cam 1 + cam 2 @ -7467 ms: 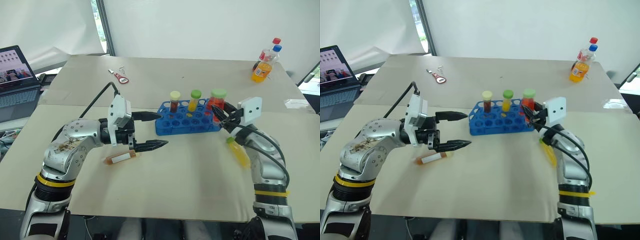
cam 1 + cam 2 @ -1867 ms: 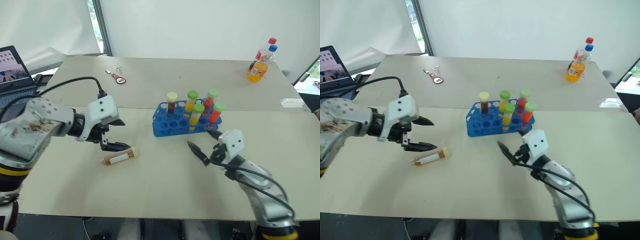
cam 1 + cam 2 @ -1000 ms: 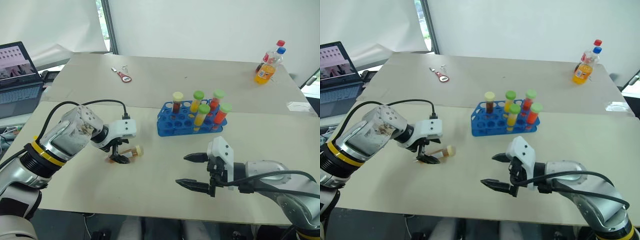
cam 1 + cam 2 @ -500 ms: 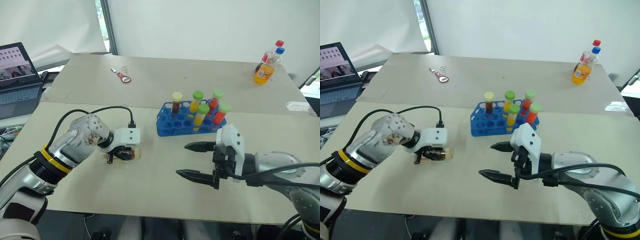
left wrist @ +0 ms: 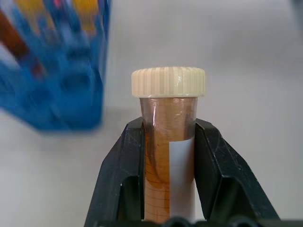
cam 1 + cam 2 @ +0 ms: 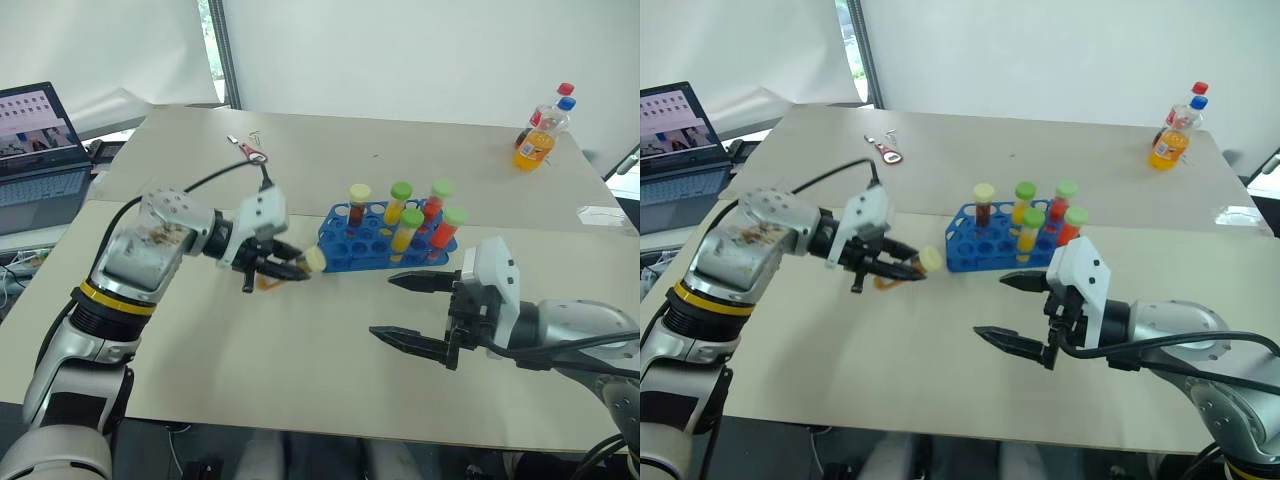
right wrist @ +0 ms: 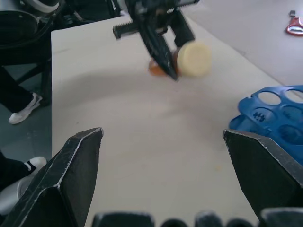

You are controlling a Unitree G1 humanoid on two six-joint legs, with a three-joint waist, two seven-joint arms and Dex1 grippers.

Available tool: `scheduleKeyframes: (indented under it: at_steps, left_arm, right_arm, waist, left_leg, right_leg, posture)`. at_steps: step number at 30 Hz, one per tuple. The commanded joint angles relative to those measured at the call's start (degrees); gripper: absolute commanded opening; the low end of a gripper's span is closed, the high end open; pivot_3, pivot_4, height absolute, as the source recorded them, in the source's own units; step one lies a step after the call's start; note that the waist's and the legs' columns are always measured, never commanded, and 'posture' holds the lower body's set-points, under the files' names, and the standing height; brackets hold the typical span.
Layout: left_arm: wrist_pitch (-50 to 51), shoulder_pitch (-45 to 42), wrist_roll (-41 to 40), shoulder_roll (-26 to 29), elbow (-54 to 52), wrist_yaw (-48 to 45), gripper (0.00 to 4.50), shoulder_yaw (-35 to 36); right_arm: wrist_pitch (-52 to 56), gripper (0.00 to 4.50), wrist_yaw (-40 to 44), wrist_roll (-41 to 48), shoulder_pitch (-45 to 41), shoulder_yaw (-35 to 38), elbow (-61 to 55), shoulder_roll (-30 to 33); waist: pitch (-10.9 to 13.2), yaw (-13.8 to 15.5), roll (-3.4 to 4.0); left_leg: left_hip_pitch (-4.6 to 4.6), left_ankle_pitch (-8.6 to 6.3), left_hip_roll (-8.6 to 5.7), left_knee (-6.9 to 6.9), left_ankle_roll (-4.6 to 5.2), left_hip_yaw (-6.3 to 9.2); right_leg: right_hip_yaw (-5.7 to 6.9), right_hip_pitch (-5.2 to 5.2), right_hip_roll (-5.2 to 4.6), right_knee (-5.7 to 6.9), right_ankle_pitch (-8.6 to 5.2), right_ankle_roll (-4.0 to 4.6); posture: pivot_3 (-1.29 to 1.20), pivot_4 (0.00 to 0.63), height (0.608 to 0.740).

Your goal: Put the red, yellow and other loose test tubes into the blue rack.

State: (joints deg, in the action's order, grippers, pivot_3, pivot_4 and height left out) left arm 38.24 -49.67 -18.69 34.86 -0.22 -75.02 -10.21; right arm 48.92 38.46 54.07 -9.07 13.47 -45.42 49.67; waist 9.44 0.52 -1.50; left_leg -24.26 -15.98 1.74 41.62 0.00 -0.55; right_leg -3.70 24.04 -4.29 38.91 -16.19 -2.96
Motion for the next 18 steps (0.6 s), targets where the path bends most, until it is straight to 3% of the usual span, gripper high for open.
scheduleKeyframes:
  at_steps: [1,11,18]
  left_arm:
    - [-2.2,-1.5,-3.2,-7.4,3.8,8.9,0.89,5.4]
    - [-21.2,-1.3,1.2,-24.1,18.4,22.6,0.89,6.4]
    - [-32.5,-4.5,4.6,-29.2,31.3,25.0,0.89,6.0]
  right_arm:
    - [0.4,4.5,-1.6,2.2,0.5,4.7,-0.6,1.8]
    - [5.9,4.5,-12.1,9.4,1.6,10.2,-1.2,4.6]
    - [7.3,4.5,-18.4,11.2,5.8,12.2,-4.2,6.0]
  waist:
    - [0.0,0.0,0.0]
    - [0.0,0.3,0.0]
    - [0.0,0.2,-0.01]
  left_leg:
    - [0.01,-0.01,-0.01,0.01,0.01,0.0]
    - [-0.01,-0.01,-0.08,0.04,0.01,0.03]
    - [-0.06,-0.01,-0.12,0.04,0.03,0.02]
  right_leg:
    - [0.0,-0.02,-0.01,0.02,0.0,0.0]
    - [-0.03,-0.02,-0.06,0.04,0.01,-0.01]
    - [-0.03,0.01,-0.07,0.01,0.02,-0.03]
  posture:
    - [0.0,0.15,0.715]
    - [0.0,0.15,0.715]
    - [0.0,0.15,0.715]
